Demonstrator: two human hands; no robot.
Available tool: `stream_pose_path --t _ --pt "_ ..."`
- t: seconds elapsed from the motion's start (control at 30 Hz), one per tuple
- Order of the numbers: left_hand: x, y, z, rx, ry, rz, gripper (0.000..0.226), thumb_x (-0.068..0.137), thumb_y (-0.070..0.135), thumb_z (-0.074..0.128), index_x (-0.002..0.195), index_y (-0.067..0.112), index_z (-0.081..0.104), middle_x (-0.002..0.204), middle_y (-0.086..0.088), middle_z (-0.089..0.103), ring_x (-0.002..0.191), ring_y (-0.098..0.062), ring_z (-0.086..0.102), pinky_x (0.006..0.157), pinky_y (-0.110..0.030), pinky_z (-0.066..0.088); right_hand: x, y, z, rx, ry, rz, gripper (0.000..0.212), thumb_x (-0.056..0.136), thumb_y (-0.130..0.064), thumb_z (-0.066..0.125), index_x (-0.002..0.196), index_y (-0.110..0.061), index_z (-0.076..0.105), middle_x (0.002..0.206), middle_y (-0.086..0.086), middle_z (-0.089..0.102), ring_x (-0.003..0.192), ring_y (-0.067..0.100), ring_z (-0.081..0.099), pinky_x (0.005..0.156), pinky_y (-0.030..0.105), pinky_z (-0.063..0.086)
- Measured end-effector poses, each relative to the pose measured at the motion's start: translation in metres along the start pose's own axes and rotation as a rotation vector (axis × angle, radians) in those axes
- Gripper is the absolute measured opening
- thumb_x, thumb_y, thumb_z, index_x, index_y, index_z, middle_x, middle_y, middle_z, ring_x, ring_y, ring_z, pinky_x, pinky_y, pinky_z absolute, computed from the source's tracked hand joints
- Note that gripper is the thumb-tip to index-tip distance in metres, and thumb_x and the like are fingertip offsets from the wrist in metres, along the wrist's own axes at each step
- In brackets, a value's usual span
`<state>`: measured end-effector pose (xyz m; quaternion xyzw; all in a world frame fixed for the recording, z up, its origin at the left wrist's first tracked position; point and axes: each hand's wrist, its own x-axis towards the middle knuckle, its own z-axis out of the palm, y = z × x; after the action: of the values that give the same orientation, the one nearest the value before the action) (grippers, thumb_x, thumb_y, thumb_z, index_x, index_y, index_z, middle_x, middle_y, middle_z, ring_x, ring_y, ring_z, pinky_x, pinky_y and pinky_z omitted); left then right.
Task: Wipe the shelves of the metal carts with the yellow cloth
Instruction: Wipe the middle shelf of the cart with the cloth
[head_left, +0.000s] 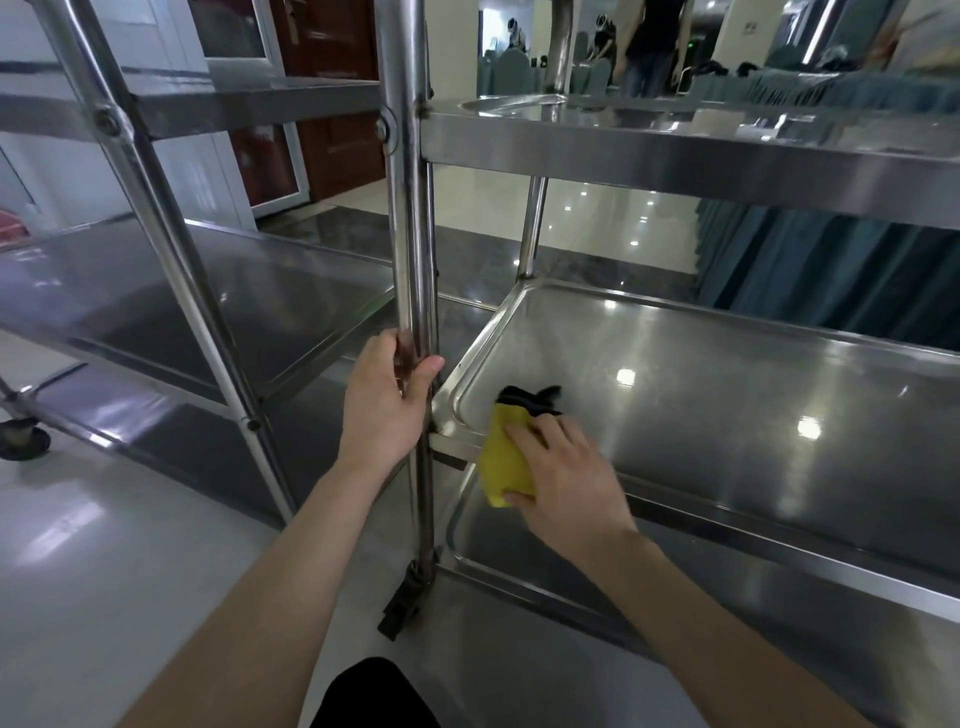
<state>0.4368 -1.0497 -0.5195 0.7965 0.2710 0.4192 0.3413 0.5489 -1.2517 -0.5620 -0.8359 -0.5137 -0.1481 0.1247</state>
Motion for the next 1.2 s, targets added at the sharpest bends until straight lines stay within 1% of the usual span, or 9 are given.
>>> stream_pose_path --t 0.1,0.27,0.43,0.57,0.67,0.77,0.9,1.03,1.2 --pt "-0.001 -0.002 0.002 0.011 0.017 -0.01 0.015 0.103 0.039 0.07 0.108 0.03 0.058 0.104 0.002 0.063 0.094 -0.018 0.064 0.085 -0.044 0.056 -0.004 0.003 -0.004 -0.033 -0.01 0.02 0.08 0.075 -0.049 0.091 0.142 -0.022 0.058 0.132 0.007 0.057 0.121 0.03 0.055 0.101 0.046 0.055" --pt "0.003 -0.002 -0.002 0.049 -0.029 -0.02 0.022 0.103 0.044 0.068 0.106 0.025 0.057 0.105 0.0 0.063 0.094 -0.017 0.064 0.083 -0.039 0.056 0.061 -0.066 0.016 0.006 -0.06 0.05 0.086 0.077 -0.053 0.087 0.147 -0.015 0.052 0.138 0.013 0.052 0.129 0.035 0.048 0.108 0.048 0.049" --pt "0.001 -0.002 -0.001 0.035 -0.011 0.0 0.023 0.103 0.043 0.069 0.102 0.023 0.056 0.1 -0.001 0.062 0.09 -0.02 0.064 0.082 -0.045 0.057 0.029 -0.033 0.003 -0.017 0.007 -0.016 0.081 0.07 -0.044 0.093 0.14 -0.019 0.06 0.128 0.005 0.055 0.119 0.027 0.052 0.094 0.04 0.055" --pt "-0.004 0.0 0.004 -0.006 0.02 -0.023 0.019 0.103 0.04 0.07 0.102 0.026 0.057 0.102 0.0 0.062 0.092 -0.02 0.064 0.085 -0.045 0.057 0.003 -0.012 -0.006 -0.076 -0.017 0.009 0.079 0.072 -0.041 0.09 0.14 -0.017 0.057 0.128 0.007 0.055 0.117 0.028 0.053 0.097 0.042 0.053" --pt "-0.003 0.001 0.002 -0.002 0.009 -0.05 0.019 0.103 0.04 0.07 0.105 0.026 0.058 0.104 0.001 0.063 0.094 -0.017 0.064 0.087 -0.042 0.056 0.028 -0.043 0.005 -0.111 -0.037 0.026 0.076 0.073 -0.038 0.088 0.138 -0.014 0.058 0.127 0.012 0.055 0.117 0.032 0.053 0.099 0.045 0.05" --pt "-0.001 0.001 -0.002 -0.005 -0.023 -0.055 0.019 0.103 0.041 0.07 0.106 0.026 0.059 0.106 0.002 0.064 0.094 -0.012 0.065 0.088 -0.04 0.058 0.054 -0.071 0.012 -0.063 -0.041 0.034 0.076 0.073 -0.039 0.088 0.137 -0.013 0.056 0.129 0.013 0.057 0.119 0.033 0.055 0.099 0.046 0.05" --pt "0.0 -0.005 -0.001 -0.02 -0.023 -0.027 0.021 0.102 0.042 0.07 0.107 0.025 0.059 0.105 0.0 0.065 0.094 -0.016 0.067 0.087 -0.041 0.059 0.039 -0.056 0.007 0.007 0.004 -0.005 0.078 0.07 -0.031 0.091 0.139 -0.017 0.058 0.124 0.01 0.06 0.116 0.031 0.056 0.1 0.044 0.052" --pt "-0.006 -0.01 0.011 -0.008 0.052 0.026 0.021 0.104 0.04 0.068 0.1 0.026 0.052 0.098 0.003 0.056 0.09 -0.023 0.059 0.079 -0.04 0.053 0.009 -0.022 -0.004 0.009 -0.004 0.011 0.085 0.067 -0.024 0.092 0.142 -0.02 0.055 0.128 0.008 0.059 0.116 0.029 0.054 0.101 0.044 0.052" --pt "-0.01 -0.011 0.022 0.025 0.155 0.096 0.026 0.106 0.036 0.064 0.096 0.02 0.045 0.095 0.003 0.047 0.088 -0.018 0.046 0.076 -0.025 0.034 0.028 -0.044 0.008 -0.038 -0.049 0.034 0.087 0.061 -0.022 0.092 0.141 -0.017 0.056 0.124 0.01 0.06 0.115 0.031 0.055 0.099 0.045 0.052"
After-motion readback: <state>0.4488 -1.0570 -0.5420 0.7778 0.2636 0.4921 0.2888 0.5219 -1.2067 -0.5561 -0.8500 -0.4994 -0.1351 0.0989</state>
